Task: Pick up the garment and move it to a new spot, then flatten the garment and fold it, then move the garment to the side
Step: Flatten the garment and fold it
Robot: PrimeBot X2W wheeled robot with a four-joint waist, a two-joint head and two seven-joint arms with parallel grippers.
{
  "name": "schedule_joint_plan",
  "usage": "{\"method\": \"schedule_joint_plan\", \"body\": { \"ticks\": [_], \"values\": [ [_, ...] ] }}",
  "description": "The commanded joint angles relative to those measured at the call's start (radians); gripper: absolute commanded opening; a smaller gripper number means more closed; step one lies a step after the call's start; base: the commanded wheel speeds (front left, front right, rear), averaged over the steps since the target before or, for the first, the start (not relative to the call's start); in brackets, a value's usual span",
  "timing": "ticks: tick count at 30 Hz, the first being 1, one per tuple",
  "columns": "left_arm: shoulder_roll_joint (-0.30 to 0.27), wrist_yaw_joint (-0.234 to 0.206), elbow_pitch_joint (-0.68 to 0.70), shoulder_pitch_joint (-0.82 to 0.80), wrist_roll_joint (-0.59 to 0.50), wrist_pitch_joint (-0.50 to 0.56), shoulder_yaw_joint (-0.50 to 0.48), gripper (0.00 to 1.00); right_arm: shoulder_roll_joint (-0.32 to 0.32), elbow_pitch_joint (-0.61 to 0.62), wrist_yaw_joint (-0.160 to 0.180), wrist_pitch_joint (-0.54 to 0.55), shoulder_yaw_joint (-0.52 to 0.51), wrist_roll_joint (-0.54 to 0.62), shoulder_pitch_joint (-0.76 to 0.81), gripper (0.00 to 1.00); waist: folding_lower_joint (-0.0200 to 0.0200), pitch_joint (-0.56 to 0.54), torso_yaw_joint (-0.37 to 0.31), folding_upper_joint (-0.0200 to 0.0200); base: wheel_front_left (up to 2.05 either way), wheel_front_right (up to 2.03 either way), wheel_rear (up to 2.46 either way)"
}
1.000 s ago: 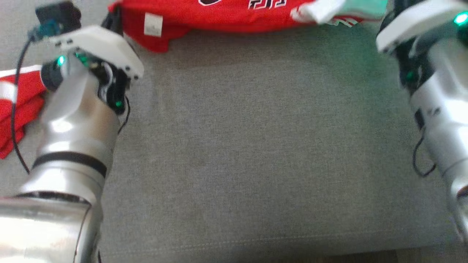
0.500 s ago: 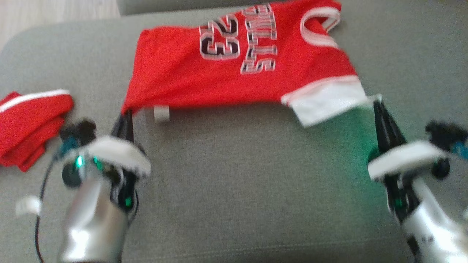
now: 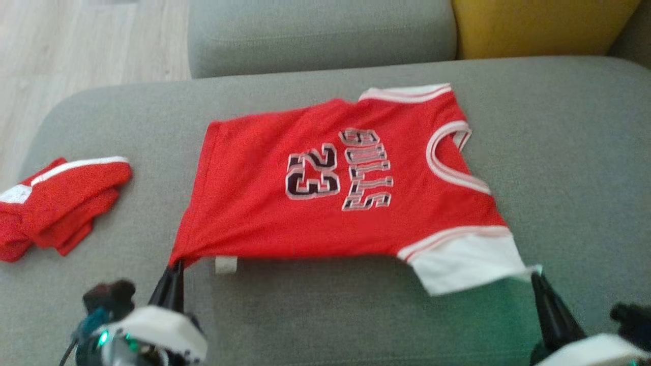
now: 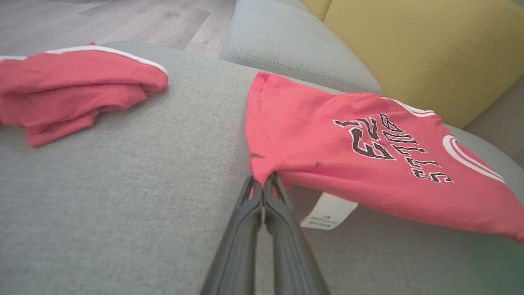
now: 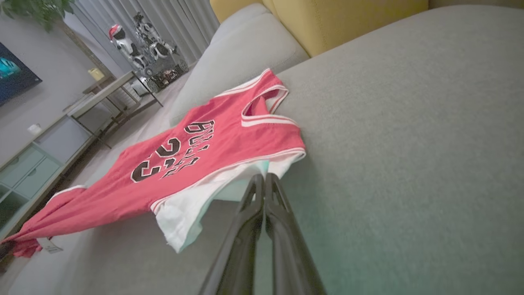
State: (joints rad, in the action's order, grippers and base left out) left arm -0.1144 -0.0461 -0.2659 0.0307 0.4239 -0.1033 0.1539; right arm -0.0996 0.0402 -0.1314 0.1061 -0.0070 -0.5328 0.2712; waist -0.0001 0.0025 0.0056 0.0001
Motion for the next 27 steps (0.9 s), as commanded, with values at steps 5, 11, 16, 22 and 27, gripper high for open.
{"method": "schedule_joint_plan", "body": {
  "ticks": [5, 11, 16, 22, 27],
  "values": [
    [-0.042, -0.066, 0.244, 0.1, -0.009, 0.079, -0.047, 0.0, 0.039, 0.229, 0.001, 0.13, -0.052, 0.057, 0.104, 0.0, 0.0001, -0.021, -0.002, -0.0001, 0.0, 0.0, 0.0],
    [-0.06, -0.098, 0.373, 0.16, -0.012, 0.152, -0.045, 0.0, 0.049, 0.294, 0.001, 0.18, -0.087, 0.044, 0.142, 0.0, 0.0001, -0.016, -0.005, -0.0001, 0.0, 0.0, 0.0],
    [-0.076, -0.095, 0.387, 0.144, -0.008, 0.215, -0.028, 0.0, 0.049, 0.255, 0.001, 0.184, -0.087, 0.055, 0.092, 0.0, 0.0001, -0.006, -0.007, -0.0001, 0.0, 0.0, 0.0],
    [-0.108, -0.067, 0.338, 0.054, 0.009, 0.317, -0.006, 0.0, 0.048, 0.169, 0.001, 0.194, -0.066, 0.082, -0.049, 0.0, 0.0001, 0.04, -0.004, -0.0001, 0.0, 0.0, 0.0],
    [-0.122, -0.038, 0.28, -0.048, 0.025, 0.375, 0.008, 0.0, 0.018, 0.079, 0.001, 0.193, -0.049, 0.088, -0.167, 0.0, 0.0001, 0.075, 0.003, -0.0001, 0.0, 0.0, 0.0]
  ]
}}
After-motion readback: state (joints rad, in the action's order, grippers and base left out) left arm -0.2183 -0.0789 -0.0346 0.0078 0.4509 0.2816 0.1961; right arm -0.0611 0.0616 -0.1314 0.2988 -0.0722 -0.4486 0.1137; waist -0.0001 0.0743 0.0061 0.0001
